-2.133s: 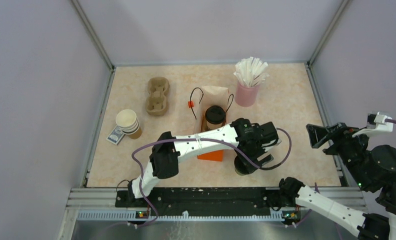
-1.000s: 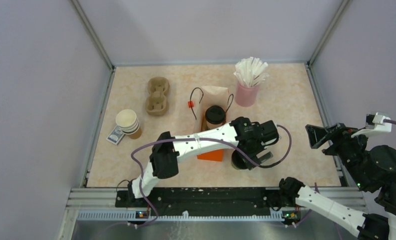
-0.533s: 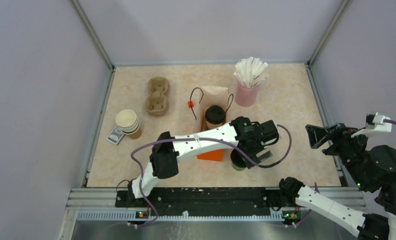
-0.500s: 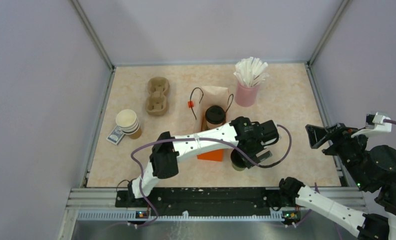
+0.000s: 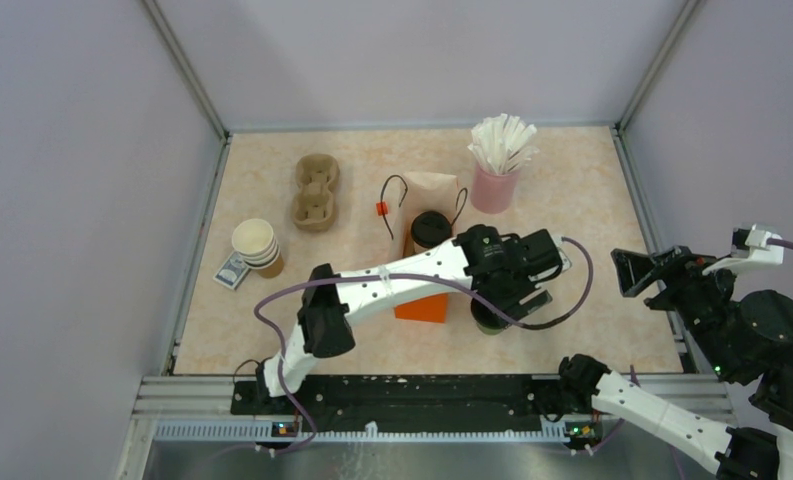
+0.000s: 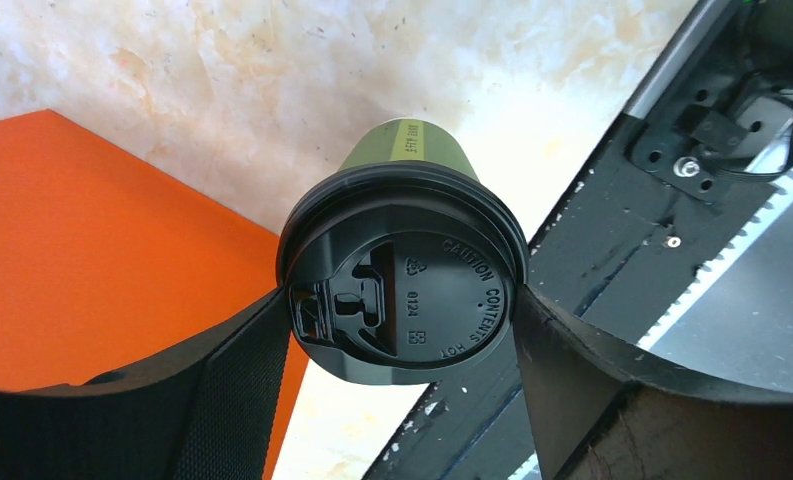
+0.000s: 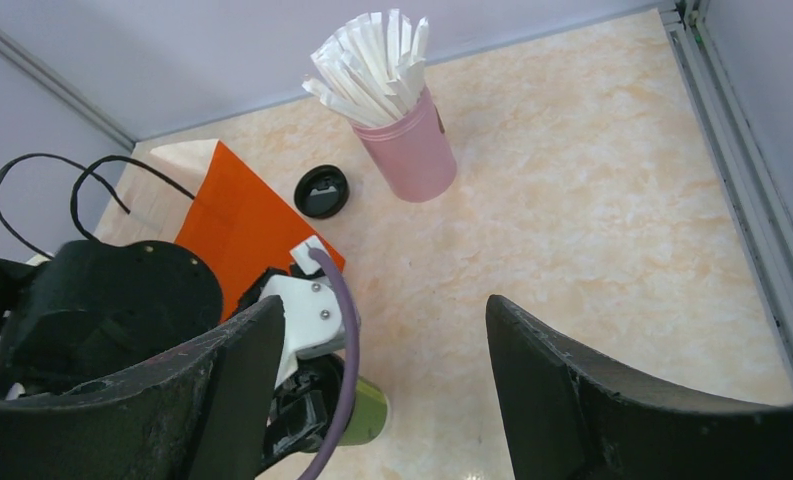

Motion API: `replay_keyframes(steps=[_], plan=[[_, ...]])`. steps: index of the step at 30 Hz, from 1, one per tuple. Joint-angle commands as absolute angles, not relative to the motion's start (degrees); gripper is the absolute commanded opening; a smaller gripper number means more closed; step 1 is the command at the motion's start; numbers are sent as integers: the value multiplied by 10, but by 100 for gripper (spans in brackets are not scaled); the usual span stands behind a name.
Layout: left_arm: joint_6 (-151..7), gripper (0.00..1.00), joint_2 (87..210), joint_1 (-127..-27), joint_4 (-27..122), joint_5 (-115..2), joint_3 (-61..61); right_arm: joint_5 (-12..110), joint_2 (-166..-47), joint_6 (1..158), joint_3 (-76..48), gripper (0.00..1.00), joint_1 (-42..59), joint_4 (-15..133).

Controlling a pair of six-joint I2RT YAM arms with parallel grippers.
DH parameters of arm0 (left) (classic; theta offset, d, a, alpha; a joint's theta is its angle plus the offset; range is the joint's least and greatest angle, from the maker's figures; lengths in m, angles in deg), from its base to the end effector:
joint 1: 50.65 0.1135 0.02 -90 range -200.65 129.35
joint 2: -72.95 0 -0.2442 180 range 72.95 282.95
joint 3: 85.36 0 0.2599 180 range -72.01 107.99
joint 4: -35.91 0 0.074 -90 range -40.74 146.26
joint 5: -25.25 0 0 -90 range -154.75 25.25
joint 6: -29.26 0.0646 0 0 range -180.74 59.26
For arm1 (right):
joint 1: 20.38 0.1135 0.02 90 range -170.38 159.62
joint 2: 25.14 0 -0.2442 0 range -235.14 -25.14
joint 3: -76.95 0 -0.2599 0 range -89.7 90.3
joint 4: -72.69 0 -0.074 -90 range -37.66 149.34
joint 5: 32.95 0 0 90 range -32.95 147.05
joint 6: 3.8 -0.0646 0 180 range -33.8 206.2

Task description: Pack the takeout coffee

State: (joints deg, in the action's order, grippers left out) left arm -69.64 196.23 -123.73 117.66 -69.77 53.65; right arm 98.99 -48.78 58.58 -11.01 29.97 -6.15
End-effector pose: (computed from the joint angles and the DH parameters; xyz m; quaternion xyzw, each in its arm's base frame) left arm 0.1394 -0.4388 0.2617 0.5115 0.8328 -0.1038 0.1848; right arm 0.0409 -0.0183 0.4310 0.0831 0.7487 0.1621 0.6374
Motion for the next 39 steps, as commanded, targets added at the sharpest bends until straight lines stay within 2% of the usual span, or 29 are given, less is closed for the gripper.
replay_keyframes(steps=[1, 7, 16, 25, 33, 36, 39], plan=[[-702, 77, 1895, -1237, 1168, -681, 576, 987, -486, 586, -122, 72, 297, -32], [-711, 75, 1846, -1237, 1135, -683, 611, 967, -494, 563, -148, 72, 297, -18], [-711, 73, 1705, -1235, 998, -766, 543, 944, -515, 514, -189, 70, 297, 50], [-692, 71, 1602, -1231, 996, -895, 514, 944, -601, 492, -202, 70, 297, 136], [-688, 71, 1536, -1227, 1032, -955, 484, 939, -736, 568, -158, 72, 288, 243], [-696, 71, 1521, -1226, 1061, -968, 477, 891, -797, 595, -122, 72, 235, 271], [-702, 71, 1506, -1225, 1095, -973, 469, 742, -831, 589, -120, 67, 133, 319]])
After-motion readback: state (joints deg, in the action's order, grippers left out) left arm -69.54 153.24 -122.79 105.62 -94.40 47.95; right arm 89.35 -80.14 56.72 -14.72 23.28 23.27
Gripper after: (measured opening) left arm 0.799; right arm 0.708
